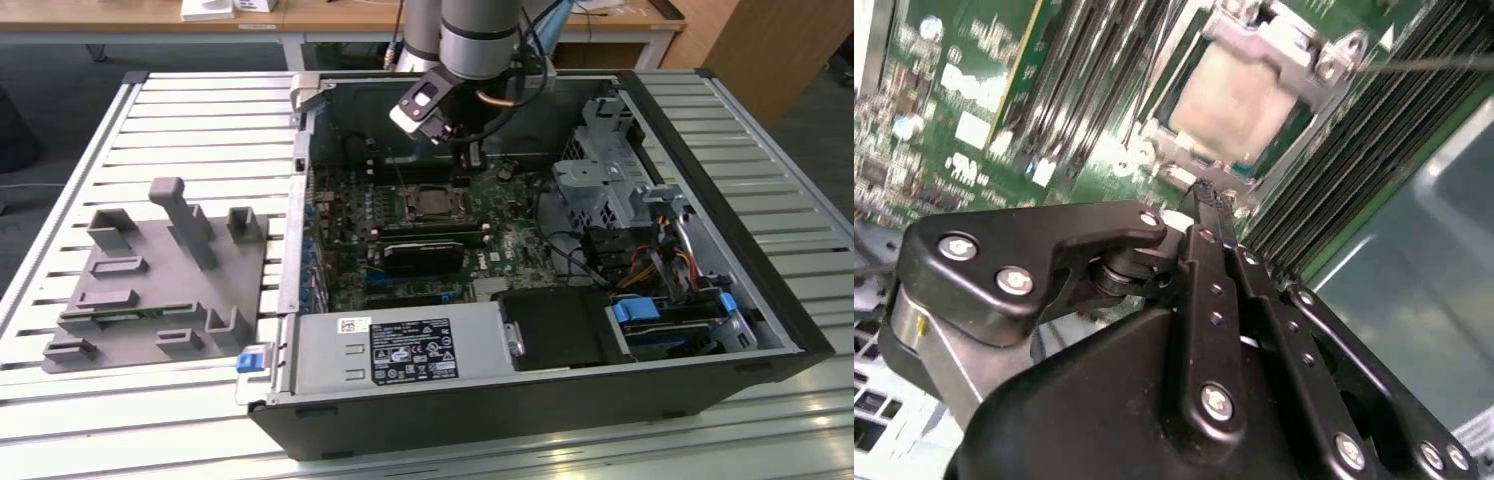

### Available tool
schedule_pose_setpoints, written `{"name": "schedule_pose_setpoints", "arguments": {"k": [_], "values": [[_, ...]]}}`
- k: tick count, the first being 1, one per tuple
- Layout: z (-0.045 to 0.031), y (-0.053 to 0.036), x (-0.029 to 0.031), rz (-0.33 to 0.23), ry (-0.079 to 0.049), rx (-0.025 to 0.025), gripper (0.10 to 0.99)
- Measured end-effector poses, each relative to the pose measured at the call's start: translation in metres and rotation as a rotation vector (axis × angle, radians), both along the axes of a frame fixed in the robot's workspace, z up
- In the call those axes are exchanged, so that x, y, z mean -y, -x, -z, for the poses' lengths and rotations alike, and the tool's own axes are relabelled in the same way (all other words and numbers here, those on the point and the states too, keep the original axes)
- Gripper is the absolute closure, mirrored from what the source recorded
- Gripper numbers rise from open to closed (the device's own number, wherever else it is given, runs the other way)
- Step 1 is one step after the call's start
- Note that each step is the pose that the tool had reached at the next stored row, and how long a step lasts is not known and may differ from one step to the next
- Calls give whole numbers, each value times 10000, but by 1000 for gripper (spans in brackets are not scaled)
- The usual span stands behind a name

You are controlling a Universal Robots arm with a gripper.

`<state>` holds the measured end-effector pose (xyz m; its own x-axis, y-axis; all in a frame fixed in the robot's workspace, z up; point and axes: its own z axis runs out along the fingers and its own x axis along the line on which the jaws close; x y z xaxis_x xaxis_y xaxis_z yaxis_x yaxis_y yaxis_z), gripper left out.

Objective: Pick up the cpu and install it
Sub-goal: 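Close the cpu cover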

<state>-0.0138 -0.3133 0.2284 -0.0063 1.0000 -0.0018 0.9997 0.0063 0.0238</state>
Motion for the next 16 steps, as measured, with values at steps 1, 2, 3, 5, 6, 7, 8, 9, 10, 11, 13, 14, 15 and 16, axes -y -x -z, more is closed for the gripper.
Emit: {"name": "schedule_pose_setpoints", "arguments": {"k": [1,2,3,5,6,7,8,9,10,11,13,14,15,16], "values": [[10,40,0,1,-1,1,980],[19,85,0,0,0,0,980],[28,127,0,0,-1,0,980],[42,201,1,0,0,0,980],[49,231,0,1,0,0,980],[55,257,0,1,0,0,980],[61,283,0,0,0,0,980],[70,304,0,0,-2,1,980],[80,322,0,1,-1,1,980],[90,337,0,1,0,0,980],[112,360,0,1,-1,0,980],[123,369,0,1,-2,1,980],[133,378,0,1,-1,1,980],[142,390,0,0,-1,1,980]]}}
